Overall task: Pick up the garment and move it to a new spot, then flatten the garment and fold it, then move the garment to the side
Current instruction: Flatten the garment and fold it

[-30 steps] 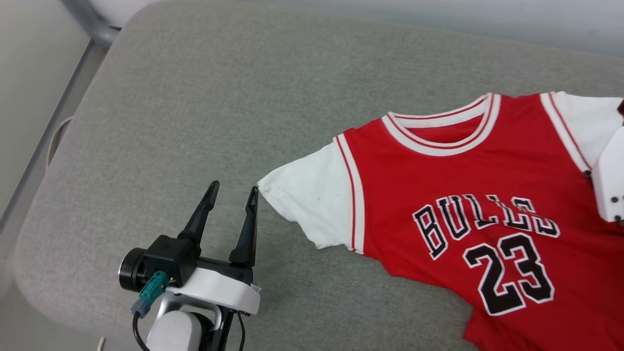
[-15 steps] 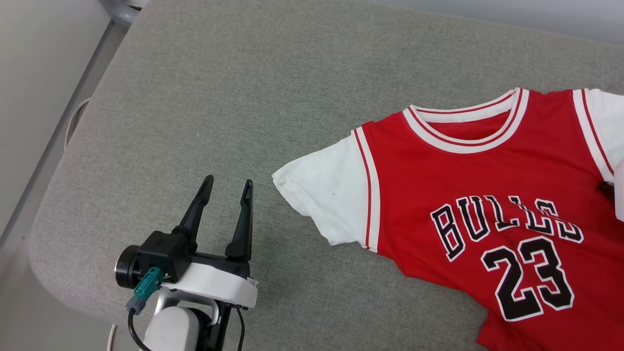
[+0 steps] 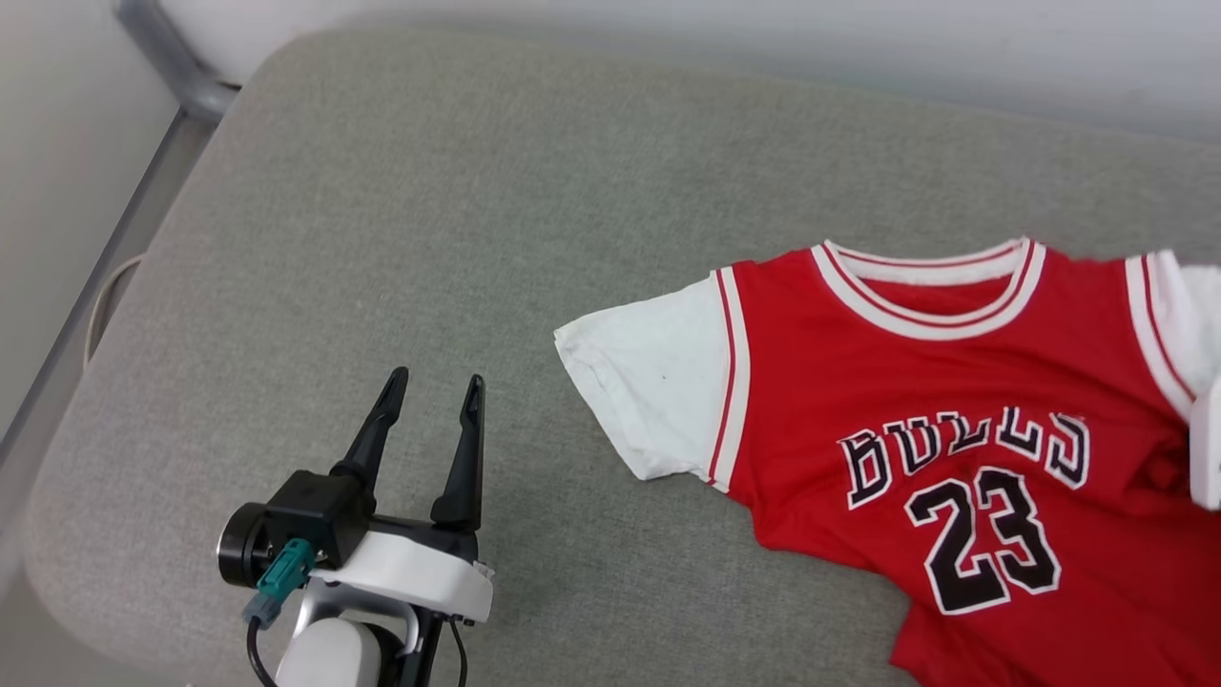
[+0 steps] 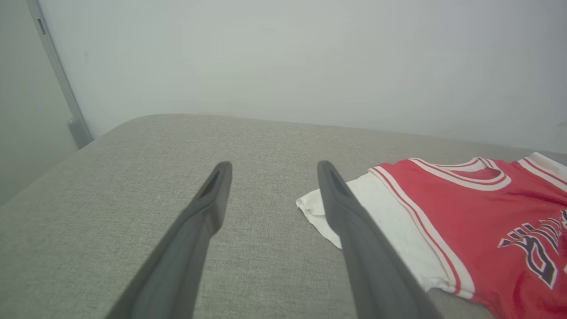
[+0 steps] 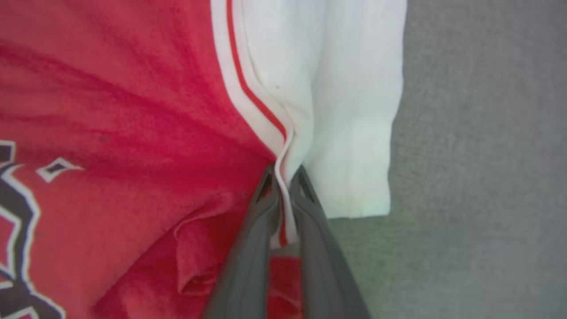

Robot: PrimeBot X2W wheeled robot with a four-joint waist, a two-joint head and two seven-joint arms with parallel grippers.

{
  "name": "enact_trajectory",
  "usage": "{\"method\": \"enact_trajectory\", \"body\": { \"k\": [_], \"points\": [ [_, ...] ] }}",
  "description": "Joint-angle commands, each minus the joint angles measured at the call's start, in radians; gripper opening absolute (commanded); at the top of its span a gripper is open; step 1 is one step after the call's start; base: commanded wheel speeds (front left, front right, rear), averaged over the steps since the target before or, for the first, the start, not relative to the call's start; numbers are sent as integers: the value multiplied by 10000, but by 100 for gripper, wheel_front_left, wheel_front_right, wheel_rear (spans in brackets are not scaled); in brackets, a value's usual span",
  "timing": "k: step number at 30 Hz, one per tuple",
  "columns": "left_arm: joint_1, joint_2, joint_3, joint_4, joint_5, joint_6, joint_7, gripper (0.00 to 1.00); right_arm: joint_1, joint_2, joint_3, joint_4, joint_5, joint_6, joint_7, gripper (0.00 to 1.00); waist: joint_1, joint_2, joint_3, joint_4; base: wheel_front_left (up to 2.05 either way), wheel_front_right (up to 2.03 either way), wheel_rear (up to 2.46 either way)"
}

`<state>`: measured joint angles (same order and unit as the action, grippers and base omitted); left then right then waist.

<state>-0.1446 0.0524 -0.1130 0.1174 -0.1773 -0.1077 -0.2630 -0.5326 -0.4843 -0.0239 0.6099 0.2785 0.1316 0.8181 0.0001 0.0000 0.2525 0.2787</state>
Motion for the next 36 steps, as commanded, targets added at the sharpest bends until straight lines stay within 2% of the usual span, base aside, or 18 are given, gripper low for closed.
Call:
{"method": "enact_trajectory", "body": {
  "k": [1,9,18,20,24,28,36],
  "points": [
    [167,1,64,31,47,-44,-24,100,615,86,-20,140,44,-18,113,0,-1,0,-391,-303,0,0,0],
    [586,7,127,132,48,-133,-24,100,2077,435,-671,-415,-89,-18,313,0,-1,0,-1194,-869,0,0,0],
    [764,46,94,190,6,-175,-24,100,3289,1243,-1520,-1140,-142,-17,154,2,-1,0,-1430,-1148,0,0,0],
    [781,93,62,229,15,-190,-24,100,3351,1352,-1640,-1238,-127,-17,-77,100,-1,0,-1486,-1224,0,0,0],
    [738,176,0,323,67,-201,-24,100,3164,1370,-1410,-1597,-80,-14,-860,100,-1,0,-1595,-1476,0,0,0],
    [670,159,-8,272,0,-200,-24,100,2815,1346,-1378,-2085,291,-14,-2107,100,-1,0,-1762,-1732,0,0,0],
    [966,108,195,175,-377,-206,-24,100,3205,1066,-455,-4043,1237,-14,-5475,100,-1,0,-2136,-2298,0,0,0]
  ]
}}
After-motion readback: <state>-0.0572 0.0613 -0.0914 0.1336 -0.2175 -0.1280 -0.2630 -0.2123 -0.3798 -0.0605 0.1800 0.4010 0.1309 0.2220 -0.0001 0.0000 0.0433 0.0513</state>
